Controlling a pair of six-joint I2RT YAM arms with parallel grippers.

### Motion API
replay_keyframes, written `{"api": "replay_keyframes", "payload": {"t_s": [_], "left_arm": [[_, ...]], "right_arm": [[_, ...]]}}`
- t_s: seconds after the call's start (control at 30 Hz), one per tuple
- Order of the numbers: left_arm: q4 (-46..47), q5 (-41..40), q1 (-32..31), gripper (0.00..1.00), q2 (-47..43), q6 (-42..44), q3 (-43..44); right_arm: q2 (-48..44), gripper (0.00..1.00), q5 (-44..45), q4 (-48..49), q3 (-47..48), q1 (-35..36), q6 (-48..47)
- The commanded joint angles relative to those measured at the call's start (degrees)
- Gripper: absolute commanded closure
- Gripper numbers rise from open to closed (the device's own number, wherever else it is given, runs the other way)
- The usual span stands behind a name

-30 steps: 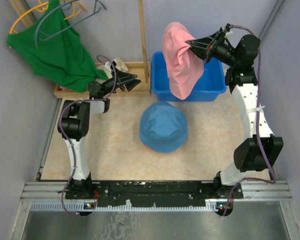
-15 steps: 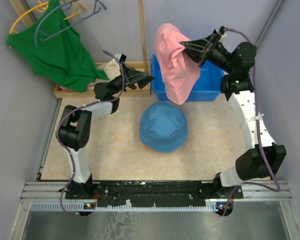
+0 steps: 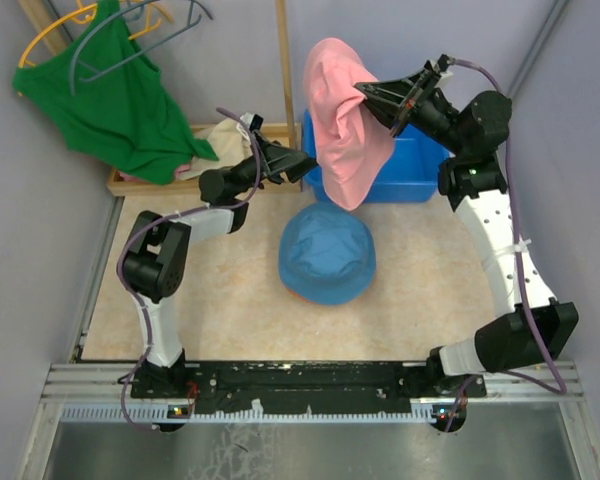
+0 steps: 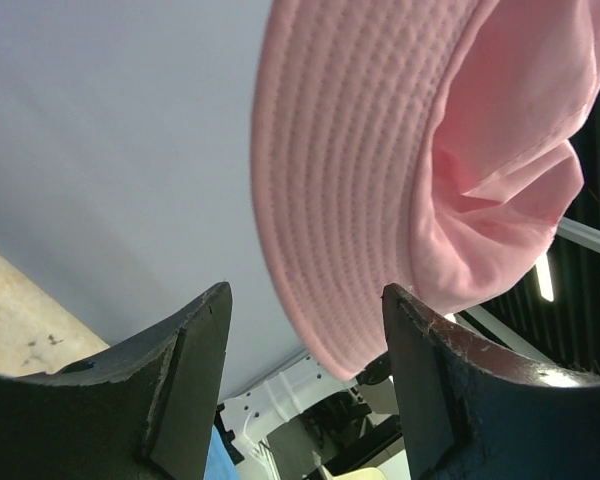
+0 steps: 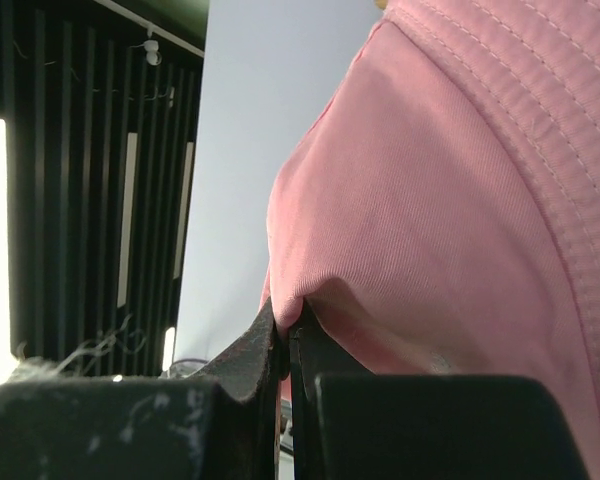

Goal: Stack the hats

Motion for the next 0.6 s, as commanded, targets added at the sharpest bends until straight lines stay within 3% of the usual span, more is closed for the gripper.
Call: {"api": "replay_keyframes", "payload": {"t_s": [0.0,0.57], "left_arm": [[5.1,-1.37,-1.04,0.32,-0.55,1.68,-0.44],[9.79,-6.44,-5.1,0.32,1.83,-3.33,1.76]], "right_arm": [[-3.82,1.0,1.4,2.81,0.78,0.62,0.58],[-4.46,1.0,1.97,6.05,-3.27,0.7,1.19]]}}
